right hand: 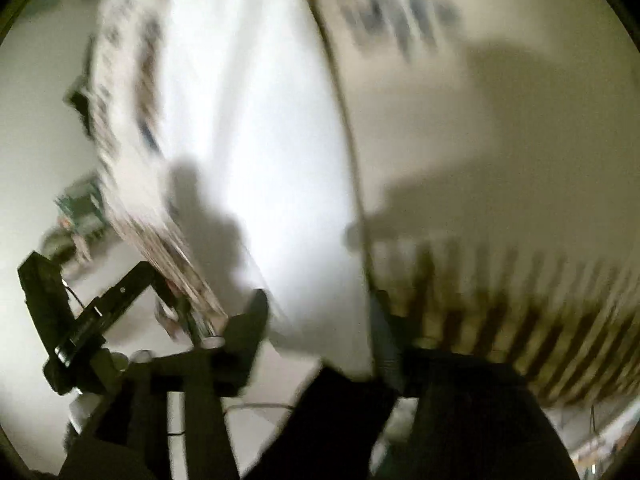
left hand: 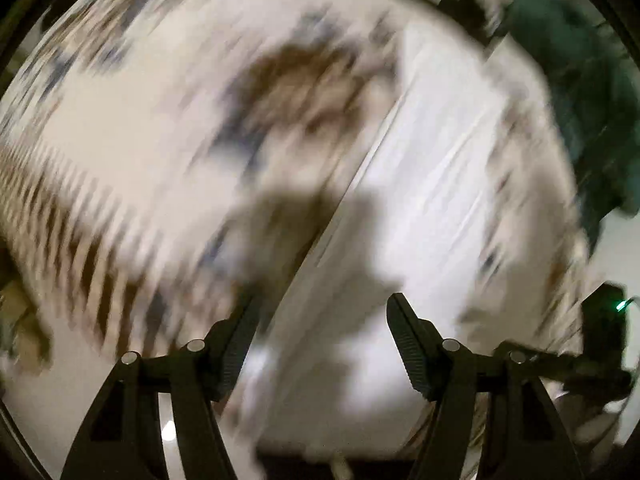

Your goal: Fold small clothes

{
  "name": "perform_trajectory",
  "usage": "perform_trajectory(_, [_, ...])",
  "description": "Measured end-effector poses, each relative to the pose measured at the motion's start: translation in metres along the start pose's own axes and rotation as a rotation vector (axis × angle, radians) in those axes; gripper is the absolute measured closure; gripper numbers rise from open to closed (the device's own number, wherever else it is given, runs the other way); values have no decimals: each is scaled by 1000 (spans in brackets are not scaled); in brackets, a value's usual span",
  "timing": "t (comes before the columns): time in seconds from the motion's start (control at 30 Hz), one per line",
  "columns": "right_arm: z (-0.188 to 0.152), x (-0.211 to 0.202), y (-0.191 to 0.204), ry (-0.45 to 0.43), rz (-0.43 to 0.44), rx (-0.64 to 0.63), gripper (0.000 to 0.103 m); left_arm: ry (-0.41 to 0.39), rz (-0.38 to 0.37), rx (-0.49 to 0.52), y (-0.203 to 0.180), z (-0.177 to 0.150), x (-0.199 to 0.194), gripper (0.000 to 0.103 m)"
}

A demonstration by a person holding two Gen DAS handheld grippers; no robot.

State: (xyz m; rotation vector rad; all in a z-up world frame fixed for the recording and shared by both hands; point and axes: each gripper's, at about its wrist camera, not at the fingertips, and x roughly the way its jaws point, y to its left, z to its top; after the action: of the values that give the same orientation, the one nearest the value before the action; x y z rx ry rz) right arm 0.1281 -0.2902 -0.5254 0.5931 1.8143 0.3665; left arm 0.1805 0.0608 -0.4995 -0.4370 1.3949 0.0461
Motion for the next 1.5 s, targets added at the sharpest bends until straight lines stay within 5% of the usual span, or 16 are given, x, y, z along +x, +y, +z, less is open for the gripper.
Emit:
perform_trajectory(0.2, [137, -71, 19, -242, 34, -13, 43, -106, -139, 44, -53, 164, 58, 39])
perform_trajectory(0.37, [240, -102, 17, -393, -11, 25, 43, -40, -125, 169, -82, 248, 130, 41])
perform_trajectory(0.43, [280, -103, 25, -427, -29, 41, 43, -44, -123, 217, -89, 261, 142, 65])
perform_trajectory(0.47, [288, -100, 29, -437, -39, 45, 43, -57, -121, 249, -92, 261, 141, 101])
perform_trajectory(0.6, [338, -89, 39, -440, -65, 66, 43, -147, -169, 353, -104, 262, 124, 101])
perform_trajectory(0.73, [351, -79, 43, -463, -111, 90, 46, -187, -242, 337, -113, 272, 114, 101])
perform_trajectory(0.83, [354, -80, 34, -482, -122, 112, 77, -180, -259, 310, -116, 285, 123, 101])
perform_trajectory(0.97, [357, -82, 32, -497, -131, 99, 85, -144, -224, 315, -119, 300, 143, 101])
perform_trajectory(1.13, [359, -93, 26, -481, -118, 97, 85, -16, -270, 262, -103, 314, 155, 89])
perform_trajectory(1.17, [360, -95, 24, -463, -94, 101, 83, -26, -289, 256, -100, 315, 151, 74])
perform_trajectory(1.2, [360, -97, 23, -451, -71, 104, 73, -42, -311, 246, -95, 317, 145, 46])
perform_trajectory(1.23, [359, -100, 20, -444, -44, 104, 62, -50, -334, 228, -91, 318, 143, 34])
perform_trajectory(1.27, [358, -103, 16, -446, -9, 107, 36, -46, -371, 210, -88, 320, 145, 29])
perform_trajectory(1.3, [357, -105, 11, -451, 19, 111, 26, -19, -396, 199, -88, 321, 153, 29])
perform_trajectory(1.37, [363, -101, 0, -423, 71, 128, 26, 57, -381, 205, -97, 324, 174, 29])
perform_trajectory(1.5, [376, -80, -11, -340, 186, 134, 26, 56, -348, 328, -130, 322, 183, 29])
